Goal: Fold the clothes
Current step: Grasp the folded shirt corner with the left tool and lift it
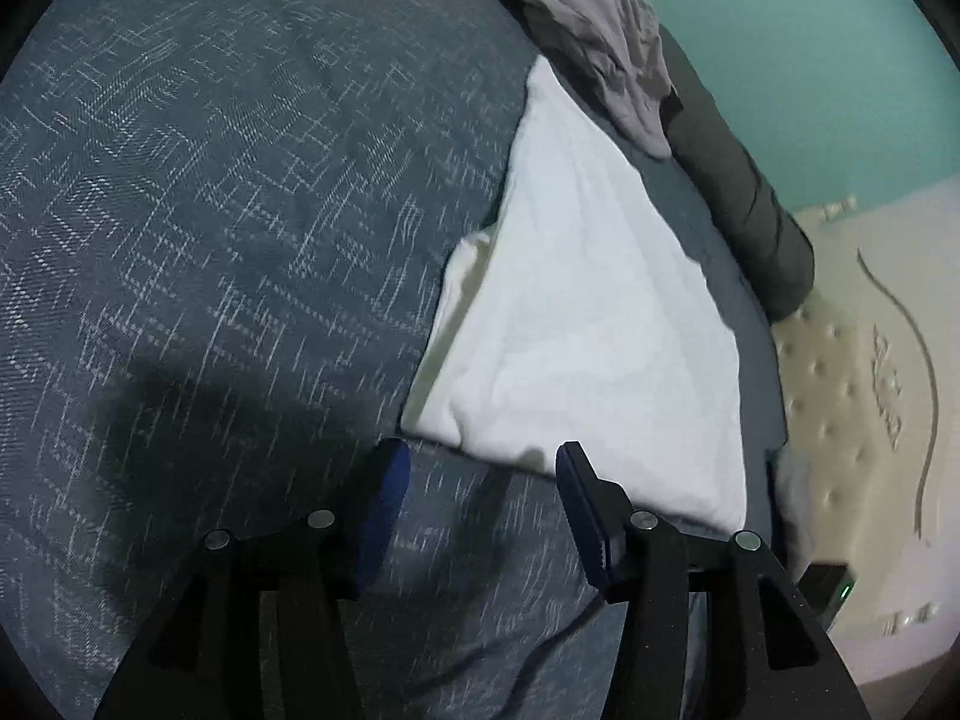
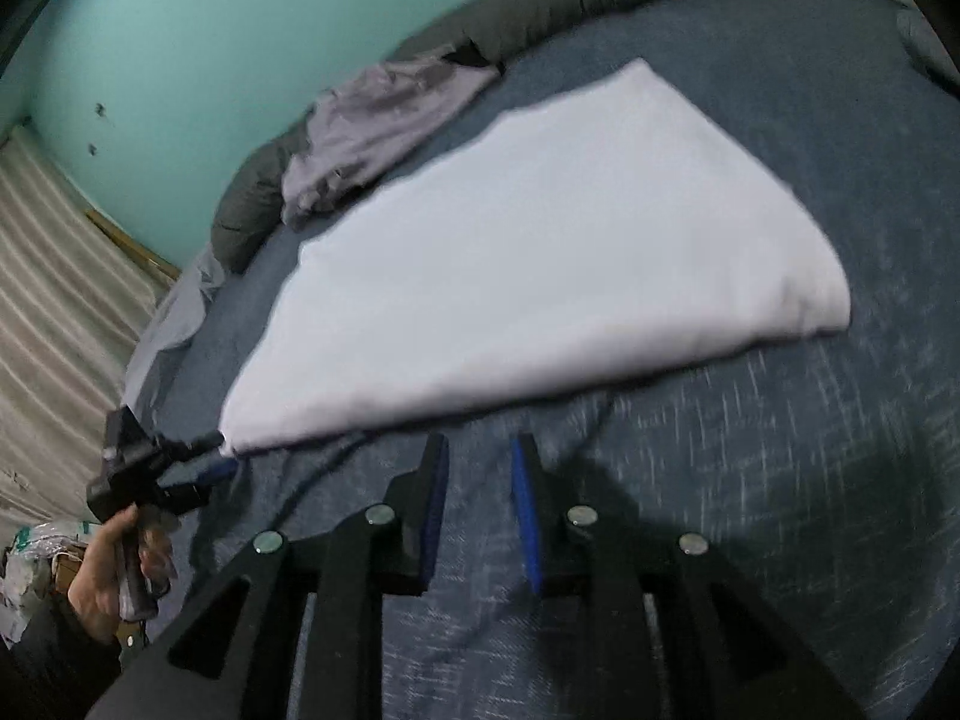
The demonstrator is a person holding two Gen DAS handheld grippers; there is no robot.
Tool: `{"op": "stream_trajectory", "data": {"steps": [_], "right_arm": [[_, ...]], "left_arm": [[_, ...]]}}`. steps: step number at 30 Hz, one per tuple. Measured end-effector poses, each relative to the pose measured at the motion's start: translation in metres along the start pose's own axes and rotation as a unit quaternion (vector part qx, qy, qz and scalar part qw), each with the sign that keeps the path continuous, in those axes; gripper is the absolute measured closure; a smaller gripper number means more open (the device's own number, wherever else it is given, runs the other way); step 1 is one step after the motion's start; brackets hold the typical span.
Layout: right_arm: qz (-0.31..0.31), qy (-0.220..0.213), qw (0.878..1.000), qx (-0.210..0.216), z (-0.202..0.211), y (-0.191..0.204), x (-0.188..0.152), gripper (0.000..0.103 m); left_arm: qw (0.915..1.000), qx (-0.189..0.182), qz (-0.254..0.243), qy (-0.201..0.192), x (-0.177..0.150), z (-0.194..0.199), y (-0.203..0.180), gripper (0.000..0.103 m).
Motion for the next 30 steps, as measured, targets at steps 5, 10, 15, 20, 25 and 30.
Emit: {"op": "stream_trajectory", "data": {"steps": [5, 10, 15, 20, 25, 30], "right_arm": [[-0.005, -0.016, 1.0, -0.002, 0.004, -0.004, 0.005, 0.073], [0.008, -0.015, 1.0, -0.006, 0.002, -0.006, 0.002, 0.072], [-0.004, -0.021, 1.0, -0.006, 0.004, -0.01, 0.004, 0.072], [-0.019, -0.028, 0.999, -0.008, 0.007, -0.014, 0.008, 0.071], [-0.03, -0.029, 0.999, -0.008, 0.007, -0.017, 0.009, 0.071], [-0.038, -0.03, 0.999, -0.011, 0.008, -0.021, 0.01, 0.071]], "left_arm": [[0.9994, 0.016, 0.017, -0.024, 0.006, -0.009, 0.003, 0.048], [0.9973, 0.019, 0.048, -0.053, 0.013, -0.014, 0.004, 0.048], [0.9953, 0.026, 0.062, -0.071, 0.018, -0.016, 0.004, 0.049], [0.9938, 0.036, 0.062, -0.086, 0.026, -0.011, 0.008, 0.064], [0.9941, 0.025, 0.053, -0.091, 0.028, -0.012, 0.0, 0.087], [0.9947, 0.016, 0.037, -0.094, 0.034, -0.009, -0.013, 0.093]]}}
Point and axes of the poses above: each gripper's, at about its wrist camera, not at the fingertips, and z roughly against the way its jaws point, y to its left, x to its top, the point moved 10 cm from there along -z, roughly the way its jaws point, and after that the axes turned 14 degrees about -y, right-handed, at the moved point
